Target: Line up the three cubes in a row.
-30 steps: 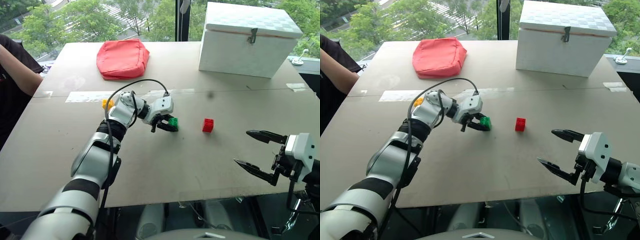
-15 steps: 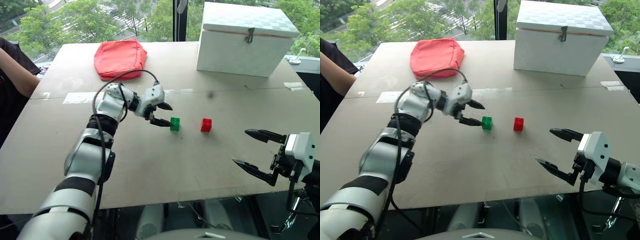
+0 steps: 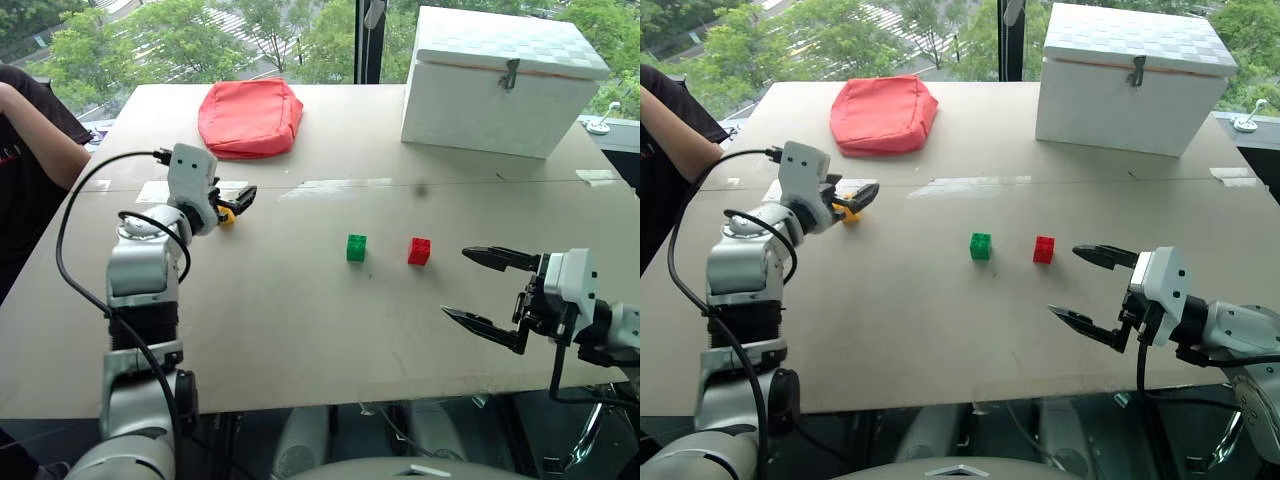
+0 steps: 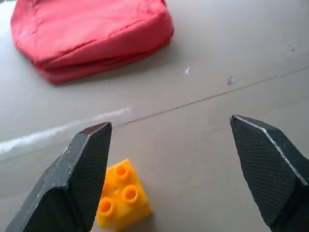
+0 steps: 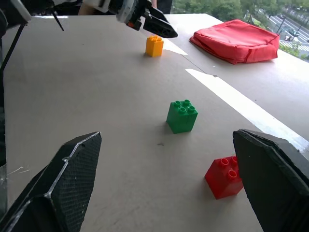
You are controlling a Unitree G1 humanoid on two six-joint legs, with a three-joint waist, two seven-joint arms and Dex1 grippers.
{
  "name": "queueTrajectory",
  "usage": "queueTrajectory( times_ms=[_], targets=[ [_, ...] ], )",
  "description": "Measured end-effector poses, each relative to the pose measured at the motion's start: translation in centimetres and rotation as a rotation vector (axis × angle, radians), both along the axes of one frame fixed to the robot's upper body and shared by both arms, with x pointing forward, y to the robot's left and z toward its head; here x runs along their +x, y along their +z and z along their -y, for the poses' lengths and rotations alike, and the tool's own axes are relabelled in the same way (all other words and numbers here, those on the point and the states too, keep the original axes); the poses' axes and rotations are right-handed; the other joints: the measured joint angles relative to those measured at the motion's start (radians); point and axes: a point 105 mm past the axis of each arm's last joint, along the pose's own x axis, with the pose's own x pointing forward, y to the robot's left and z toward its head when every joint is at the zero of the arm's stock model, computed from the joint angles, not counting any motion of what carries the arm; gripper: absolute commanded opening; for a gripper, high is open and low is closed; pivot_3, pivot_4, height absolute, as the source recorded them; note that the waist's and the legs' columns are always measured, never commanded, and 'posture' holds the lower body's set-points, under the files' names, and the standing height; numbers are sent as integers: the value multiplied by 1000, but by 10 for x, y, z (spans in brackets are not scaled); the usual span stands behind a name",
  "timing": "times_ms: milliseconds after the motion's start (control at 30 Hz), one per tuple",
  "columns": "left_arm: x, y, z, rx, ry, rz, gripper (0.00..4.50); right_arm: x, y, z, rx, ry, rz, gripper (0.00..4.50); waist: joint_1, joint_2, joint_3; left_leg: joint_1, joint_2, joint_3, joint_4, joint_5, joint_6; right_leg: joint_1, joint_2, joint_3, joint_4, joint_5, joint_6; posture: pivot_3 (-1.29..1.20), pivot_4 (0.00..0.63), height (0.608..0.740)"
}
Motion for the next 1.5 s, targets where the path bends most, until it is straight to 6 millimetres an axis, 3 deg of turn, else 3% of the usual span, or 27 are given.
queueTrajectory(
  times_ms=[133, 333, 500, 633, 767, 933, 1067, 1167, 1233, 1500],
  targets=[
    [-4, -11, 2, -18, 163, -5, 3994, 6, 5, -2, 22, 14, 17, 4500, -3, -1, 0, 1, 0, 0, 0, 0, 0, 0, 1, 0, 0, 0, 0, 0, 150, 740],
    [-2, -6, -10, 4, 269, 38, 3994, 6, 9, -4, 40, 27, 23, 4500, -5, -1, 0, 1, 0, 0, 0, 0, 0, 0, 1, 0, 1, 0, -1, 0, 150, 740],
    [3, -15, -17, 4, 314, 30, 3994, 6, 9, -3, 41, 27, 22, 4500, -4, -1, 0, 1, 0, 0, 0, 0, 0, 0, 0, 0, 0, 0, -1, 0, 150, 740],
    [12, -22, -19, -16, 304, 24, 3058, 6, 9, -2, 37, 21, 21, 4500, -4, -1, -1, 1, -1, 0, 0, 0, 0, 0, 0, 0, 0, 0, -1, 0, 150, 740],
    [20, -29, -19, -22, 262, 17, 1289, 5, 6, 0, 33, 11, 3, 4500, -4, -1, -1, 1, -1, 1, 0, 0, 0, 0, 0, 0, 0, 0, -1, 0, 150, 740],
    [23, -28, -18, -6, 200, 39, 1289, 5, 6, 5, 30, -19, 5, 4500, -4, -1, -1, 1, 0, 1, 0, 0, 0, 0, 0, 0, 0, 1, -1, 0, 150, 740],
    [21, -2, 10, -85, -151, 119, 1289, 0, 2, 7, 26, -30, -18, 4500, -4, -1, -1, 1, 0, 1, 0, 0, 0, 0, 0, -1, 0, 0, -1, 0, 150, 740],
    [-6, 7, 47, 1, -675, 45, 1289, -3, -1, 11, 13, -37, -37, 4500, -6, 0, -1, 1, 0, 4, 0, 0, 0, 0, 0, 0, 0, -2, -5, 0, 150, 740],
    [-21, 1, 55, 73, -912, -50, 1289, -4, 1, 14, 5, -45, -32, 4500, -5, 0, -1, 2, 0, 5, 0, 0, 0, 0, 1, 1, 0, -2, -5, 0, 150, 740],
    [-23, -10, 53, 264, -1216, -220, 1289, -10, 0, 15, -3, -55, -36, 4500, -4, 0, -1, -1, 0, 8, 0, -1, 1, 0, 1, 0, -1, -4, -2, 0, 150, 740]
  ],
)
